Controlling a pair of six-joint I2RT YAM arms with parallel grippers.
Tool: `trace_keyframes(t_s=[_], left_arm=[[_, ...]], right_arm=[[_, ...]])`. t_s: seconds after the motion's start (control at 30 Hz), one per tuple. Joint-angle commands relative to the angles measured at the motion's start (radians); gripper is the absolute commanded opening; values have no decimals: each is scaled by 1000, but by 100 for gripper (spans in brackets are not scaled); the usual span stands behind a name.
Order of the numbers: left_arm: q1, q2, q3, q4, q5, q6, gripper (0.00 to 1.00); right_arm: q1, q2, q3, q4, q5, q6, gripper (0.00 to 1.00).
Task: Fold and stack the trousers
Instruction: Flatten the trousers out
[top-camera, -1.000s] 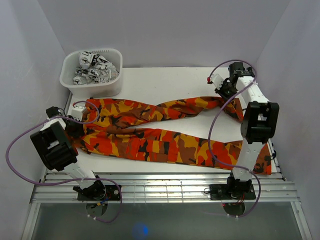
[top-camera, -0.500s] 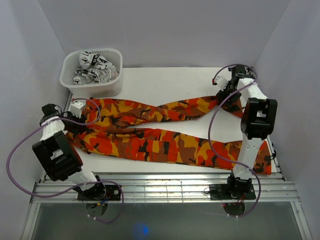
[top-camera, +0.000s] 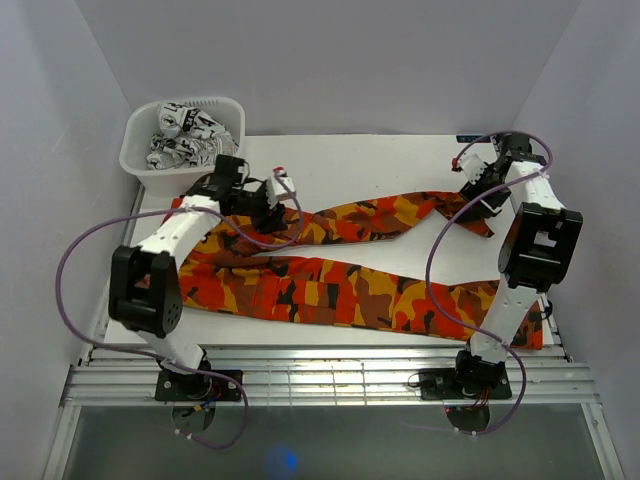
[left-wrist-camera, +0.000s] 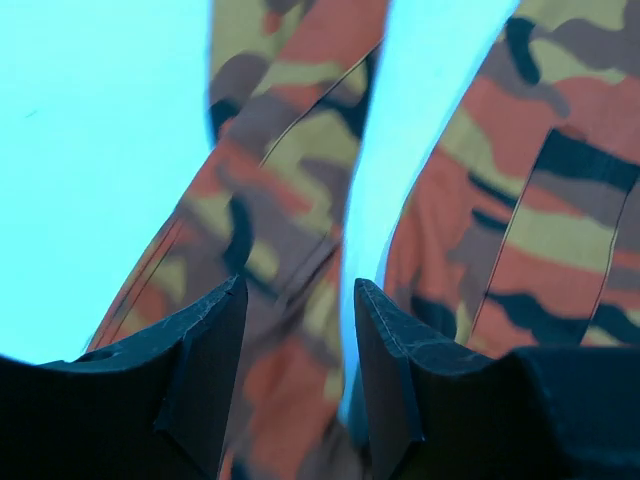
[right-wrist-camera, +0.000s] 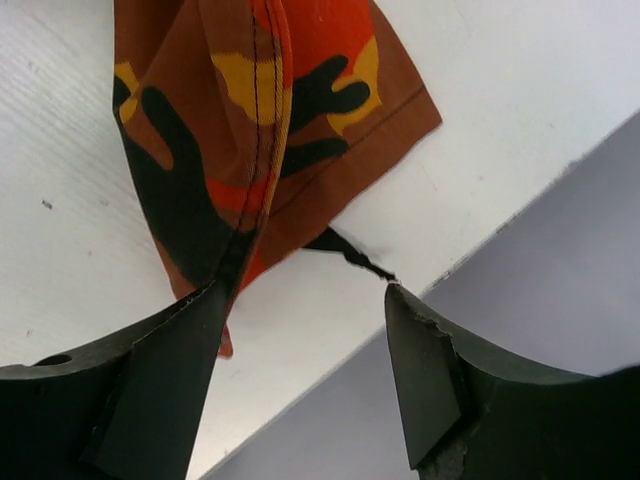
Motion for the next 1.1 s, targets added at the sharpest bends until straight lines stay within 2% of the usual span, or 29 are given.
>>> trace_keyframes(t_s=[0.0, 0.1, 0.23, 0.33, 0.37, 0.43, 0.53, 0.67, 0.83, 0.93, 1.07], left_arm=[[-118, 119, 168, 30, -19, -68, 59], [-201, 273, 331, 28, 3, -127, 60], [-291, 440, 463, 36, 6, -137, 61], [-331, 500, 523, 38, 7, -137, 59], [-341, 529, 534, 39, 16, -137, 58], [-359, 547, 549, 38, 33, -132, 55], [-387, 574, 559, 39, 41, -129, 52], [-416, 613, 569, 45, 15, -123, 51], [-430, 633, 514, 230, -75, -198, 52], [-439, 643, 500, 266, -106, -215, 52], [-448, 637, 488, 260, -126, -201, 43]], right_arm=[[3, 57, 55, -6, -74, -33, 71], [3, 77, 44, -23, -103, -43, 72], [3, 80, 0, -21, -125, -57, 71], [3, 97, -14, -20, -120, -56, 66], [3, 103, -13, -20, -117, -51, 61], [1, 117, -10, -20, -111, -45, 52], [1, 112, -16, -14, -120, -42, 45], [1, 107, -8, -14, -128, -20, 32], [1, 81, -35, -14, -123, -20, 21], [1, 63, -48, -15, -120, -23, 17], [1, 48, -56, -14, -114, -23, 8]])
